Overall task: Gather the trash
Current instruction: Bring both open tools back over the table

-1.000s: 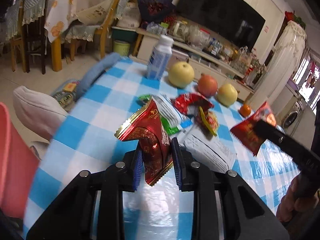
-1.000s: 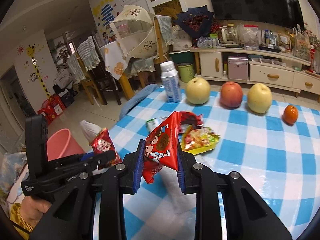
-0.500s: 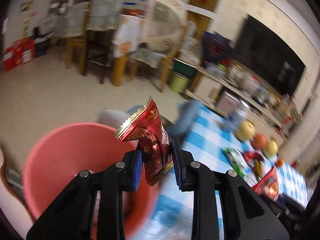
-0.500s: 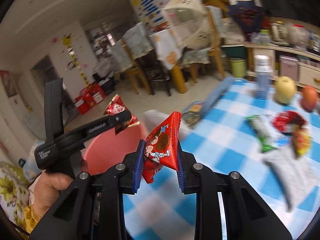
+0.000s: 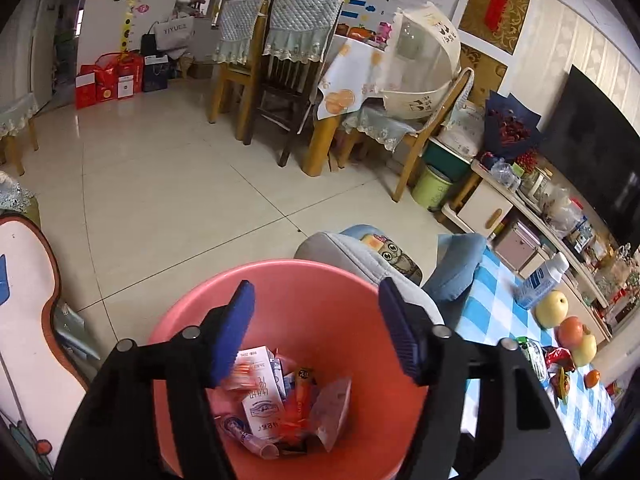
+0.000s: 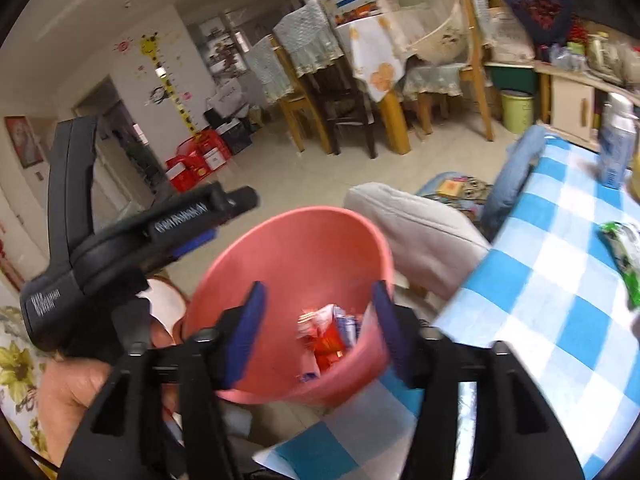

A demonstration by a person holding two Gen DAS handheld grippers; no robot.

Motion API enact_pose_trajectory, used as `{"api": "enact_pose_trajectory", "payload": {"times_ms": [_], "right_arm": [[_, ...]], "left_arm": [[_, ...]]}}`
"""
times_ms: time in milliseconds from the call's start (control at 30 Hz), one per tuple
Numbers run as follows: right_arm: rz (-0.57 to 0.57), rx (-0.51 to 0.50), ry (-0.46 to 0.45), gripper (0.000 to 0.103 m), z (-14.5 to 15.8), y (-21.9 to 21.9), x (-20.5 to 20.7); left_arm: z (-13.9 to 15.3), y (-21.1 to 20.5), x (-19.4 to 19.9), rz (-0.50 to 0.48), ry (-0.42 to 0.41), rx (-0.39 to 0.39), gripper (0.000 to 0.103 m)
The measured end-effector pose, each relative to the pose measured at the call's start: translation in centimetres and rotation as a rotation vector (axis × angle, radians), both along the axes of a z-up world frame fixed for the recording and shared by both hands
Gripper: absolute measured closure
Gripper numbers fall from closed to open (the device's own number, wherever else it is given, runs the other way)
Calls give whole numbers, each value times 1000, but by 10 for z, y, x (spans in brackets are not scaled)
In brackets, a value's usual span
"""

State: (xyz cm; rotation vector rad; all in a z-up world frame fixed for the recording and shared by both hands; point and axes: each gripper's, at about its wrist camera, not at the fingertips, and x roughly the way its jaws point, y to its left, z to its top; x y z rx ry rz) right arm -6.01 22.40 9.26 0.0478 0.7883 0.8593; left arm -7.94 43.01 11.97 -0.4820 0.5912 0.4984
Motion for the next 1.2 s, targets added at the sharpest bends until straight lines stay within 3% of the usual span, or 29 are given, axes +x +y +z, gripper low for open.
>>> {"api": "enact_pose_trajectory", "payload": {"times_ms": [67, 200, 533, 900, 1200], "right_arm": [[-35, -19, -17, 27, 0, -14, -3], [-104, -69, -54, 19, -3, -42, -13], [-176, -149, -118, 14, -9, -109, -35], [-220, -119, -158, 12, -11, -151, -44], [-256, -108, -164, 12, -14, -181, -43]], "left_arm": [[1, -1, 1, 9, -10, 3, 22], [5, -13, 3, -21, -49, 24, 20], [19, -78, 17, -190, -183, 235, 14], [11, -135, 38, -357, -139, 305, 14], [-1, -157, 54, -435, -72, 263, 14]]}}
